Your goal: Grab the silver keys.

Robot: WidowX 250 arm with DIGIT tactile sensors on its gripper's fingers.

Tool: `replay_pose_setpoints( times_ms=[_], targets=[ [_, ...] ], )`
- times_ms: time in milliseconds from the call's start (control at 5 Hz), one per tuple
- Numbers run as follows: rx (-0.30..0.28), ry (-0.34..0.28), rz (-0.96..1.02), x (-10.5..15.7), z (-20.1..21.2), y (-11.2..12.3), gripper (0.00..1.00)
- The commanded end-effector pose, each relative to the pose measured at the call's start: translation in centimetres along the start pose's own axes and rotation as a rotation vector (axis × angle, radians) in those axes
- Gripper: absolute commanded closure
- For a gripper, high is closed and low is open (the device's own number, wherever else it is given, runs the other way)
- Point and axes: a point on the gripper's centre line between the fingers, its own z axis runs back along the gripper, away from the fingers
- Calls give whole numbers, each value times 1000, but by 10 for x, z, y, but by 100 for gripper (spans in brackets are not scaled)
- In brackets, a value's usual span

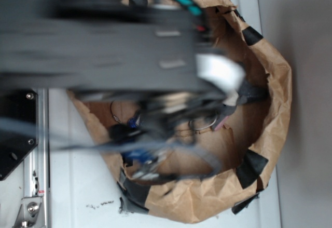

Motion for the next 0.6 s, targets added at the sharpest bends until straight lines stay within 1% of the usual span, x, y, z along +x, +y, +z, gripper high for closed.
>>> replay_pose_setpoints(
  times_ms=[0,200,400],
  targets=[
    [-76,-76,-49,27,-2,29,0],
    [-67,-140,-171,8,-13,26,0],
    [-46,-134,-201,1,-37,26,0]
  ],
)
